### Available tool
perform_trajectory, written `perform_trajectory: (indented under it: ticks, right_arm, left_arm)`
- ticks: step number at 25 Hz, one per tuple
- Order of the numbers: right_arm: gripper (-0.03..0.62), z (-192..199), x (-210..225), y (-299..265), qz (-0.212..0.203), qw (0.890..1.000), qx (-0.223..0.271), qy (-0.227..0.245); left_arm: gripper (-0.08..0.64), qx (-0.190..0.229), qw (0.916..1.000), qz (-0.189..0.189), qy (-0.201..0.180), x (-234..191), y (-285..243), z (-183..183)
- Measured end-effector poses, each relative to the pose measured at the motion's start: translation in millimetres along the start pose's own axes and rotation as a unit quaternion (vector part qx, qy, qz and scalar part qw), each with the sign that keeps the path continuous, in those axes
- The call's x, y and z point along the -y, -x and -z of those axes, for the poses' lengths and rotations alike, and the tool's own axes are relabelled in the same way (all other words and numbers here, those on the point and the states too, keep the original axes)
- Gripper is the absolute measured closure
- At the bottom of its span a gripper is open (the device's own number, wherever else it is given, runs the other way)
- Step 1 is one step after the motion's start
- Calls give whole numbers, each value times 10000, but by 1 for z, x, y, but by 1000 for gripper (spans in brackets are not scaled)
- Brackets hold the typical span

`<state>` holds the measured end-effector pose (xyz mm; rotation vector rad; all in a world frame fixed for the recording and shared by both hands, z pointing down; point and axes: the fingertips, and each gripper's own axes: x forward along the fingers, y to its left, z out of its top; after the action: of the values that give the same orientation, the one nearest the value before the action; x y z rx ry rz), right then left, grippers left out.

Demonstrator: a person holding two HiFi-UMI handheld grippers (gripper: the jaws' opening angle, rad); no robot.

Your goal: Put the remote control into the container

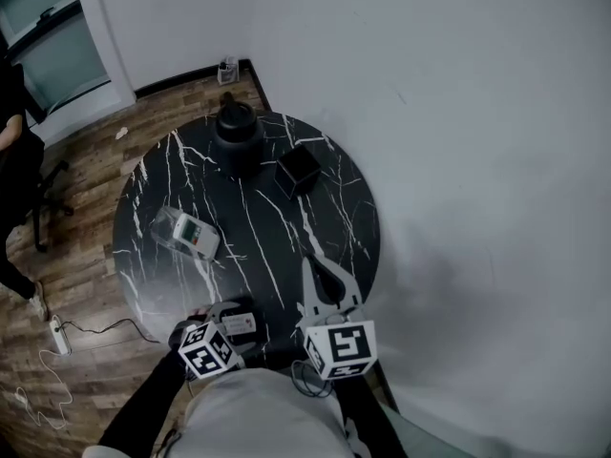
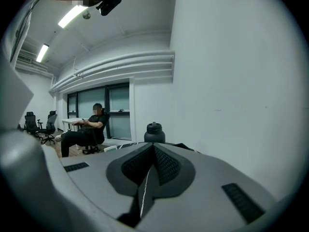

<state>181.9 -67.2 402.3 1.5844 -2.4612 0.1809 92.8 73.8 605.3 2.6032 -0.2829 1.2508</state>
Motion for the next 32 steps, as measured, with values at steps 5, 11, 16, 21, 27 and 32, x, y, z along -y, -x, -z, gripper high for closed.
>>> perform_trajectory:
  ticks: [5,11,16,21,27,32]
  right_arm:
    - [588,1,4,6,74,9999,-66,-15]
    - [588,0,9,10,179,9998,-43,-14]
    - [588,2,12,12,197,9998,-66,-8]
    - [588,1,13,11,212,9998,-62,-7]
    - [588,2,14,10,245,9997,-82,-53]
    - [588,1,13,9,237,9997,-73,-45]
  left_arm:
    - [227,-363,9992,55,-140,2,-19,12]
    - [227,-687,9972,1,-290,0,-31,22]
    - [229,-814,9963,70,-284,1,-37,28]
    - [229,-807,9965,80,-210,-2,-41,30]
    - [230,-882,9958,170,-196,-1,-47,33]
    - [232,-924,9954,193,-165,0,-50,33]
